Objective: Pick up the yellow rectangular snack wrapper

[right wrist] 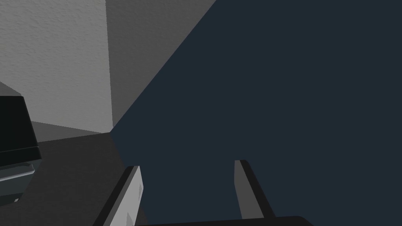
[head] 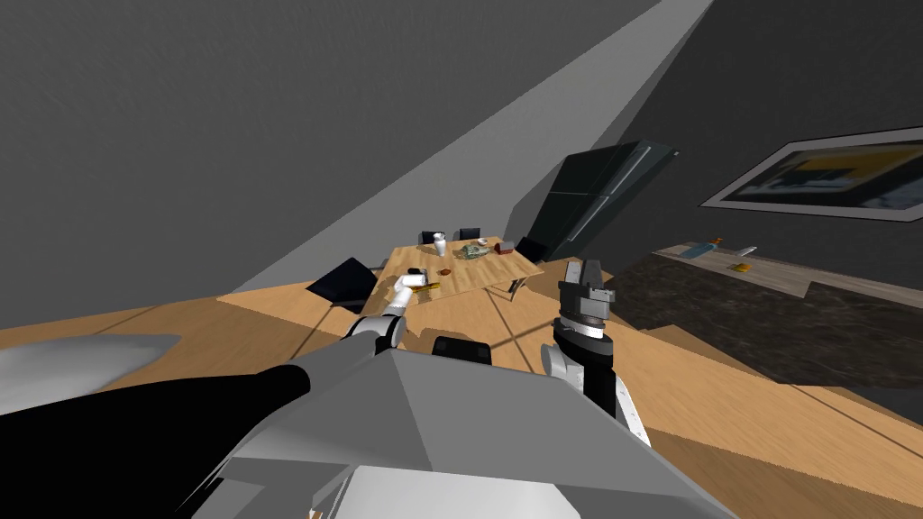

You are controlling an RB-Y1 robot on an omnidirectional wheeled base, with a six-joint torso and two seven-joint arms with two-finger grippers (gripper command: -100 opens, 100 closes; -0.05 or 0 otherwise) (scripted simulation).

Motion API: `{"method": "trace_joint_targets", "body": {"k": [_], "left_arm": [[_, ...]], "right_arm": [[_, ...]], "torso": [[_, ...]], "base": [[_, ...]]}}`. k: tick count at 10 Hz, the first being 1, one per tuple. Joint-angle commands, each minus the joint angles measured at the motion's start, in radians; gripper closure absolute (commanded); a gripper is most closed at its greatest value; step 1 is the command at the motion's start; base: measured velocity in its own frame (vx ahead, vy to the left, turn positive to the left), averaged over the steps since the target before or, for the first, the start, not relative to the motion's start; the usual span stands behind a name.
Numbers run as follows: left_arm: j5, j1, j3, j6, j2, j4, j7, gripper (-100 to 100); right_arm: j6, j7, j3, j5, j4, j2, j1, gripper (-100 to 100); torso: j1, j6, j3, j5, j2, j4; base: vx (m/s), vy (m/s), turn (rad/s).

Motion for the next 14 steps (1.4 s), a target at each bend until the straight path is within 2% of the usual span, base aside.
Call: {"method": "trace_joint_targets", "body": {"k": [1, 2, 3, 4, 5, 6, 7, 8, 9, 10, 12, 14], "left_arm": [[0.000, -0.014, 0.002, 0.025, 0.006, 0.045, 0.004, -100], [-0.005, -0.042, 0.006, 0.069, 0.016, 0.072, 0.013, -100], [-0.005, -0.042, 0.006, 0.072, 0.016, 0.103, 0.013, -100], [-0.011, -0.069, 0.010, 0.107, 0.026, 0.153, 0.021, -100], [-0.011, -0.069, 0.010, 0.117, 0.026, 0.160, 0.021, -100], [-0.017, -0.094, 0.014, 0.160, 0.035, 0.189, 0.029, -100], [-0.017, -0.094, 0.014, 0.160, 0.035, 0.215, 0.029, -100], [-0.023, -0.117, 0.017, 0.197, 0.045, 0.261, 0.037, -100], [-0.023, -0.117, 0.017, 0.200, 0.045, 0.266, 0.037, -100], [-0.029, -0.138, 0.019, 0.237, 0.054, 0.293, 0.043, -100], [-0.029, -0.138, 0.019, 0.237, 0.054, 0.314, 0.043, -100], [-0.041, -0.174, 0.023, 0.303, 0.070, 0.383, 0.055, -100]], "right_arm": [[0.000, 0.000, 0.000, 0.000, 0.000, 0.000, 0.000, 0], [0.000, 0.000, 0.000, 0.000, 0.000, 0.000, 0.000, 0], [0.000, 0.000, 0.000, 0.000, 0.000, 0.000, 0.000, 0], [0.000, 0.000, 0.000, 0.000, 0.000, 0.000, 0.000, 0], [0.000, 0.000, 0.000, 0.000, 0.000, 0.000, 0.000, 0], [0.000, 0.000, 0.000, 0.000, 0.000, 0.000, 0.000, 0], [0.000, 0.000, 0.000, 0.000, 0.000, 0.000, 0.000, 0], [0.000, 0.000, 0.000, 0.000, 0.000, 0.000, 0.000, 0], [0.000, 0.000, 0.000, 0.000, 0.000, 0.000, 0.000, 0], [0.000, 0.000, 0.000, 0.000, 0.000, 0.000, 0.000, 0], [0.000, 0.000, 0.000, 0.000, 0.000, 0.000, 0.000, 0], [0.000, 0.000, 0.000, 0.000, 0.000, 0.000, 0.000, 0]], "torso": [[0.000, 0.000, 0.000, 0.000, 0.000, 0.000], [0.000, 0.000, 0.000, 0.000, 0.000, 0.000], [0.000, 0.000, -0.001, 0.000, -0.002, 0.000], [0.000, 0.000, -0.001, 0.000, -0.001, -0.001], [0.000, 0.000, -0.001, 0.000, -0.002, -0.001], [0.000, 0.000, -0.001, 0.000, -0.001, 0.000], [0.000, 0.000, -0.001, 0.000, -0.001, 0.000], [0.000, 0.000, -0.001, 0.000, -0.001, 0.000], [0.000, 0.000, -0.001, 0.000, -0.002, 0.000], [0.000, 0.000, -0.001, 0.000, -0.001, 0.000], [0.000, 0.000, 0.000, 0.000, 0.000, 0.000], [0.001, 0.000, 0.000, 0.000, 0.000, 0.000]], "base": [[0.047, -0.003, -0.017], [0.066, -0.011, -0.017], [0.059, -0.011, -0.006], [0.064, 0.002, -0.009], [0.048, 0.002, -0.012], [0.056, -0.001, -0.002], [0.053, 0.000, -0.003], [0.068, 0.001, -0.002], [0.052, 0.001, -0.001], [0.051, -0.005, 0.002], [0.032, 0.001, 0.001], [0.060, 0.004, 0.006]]}}
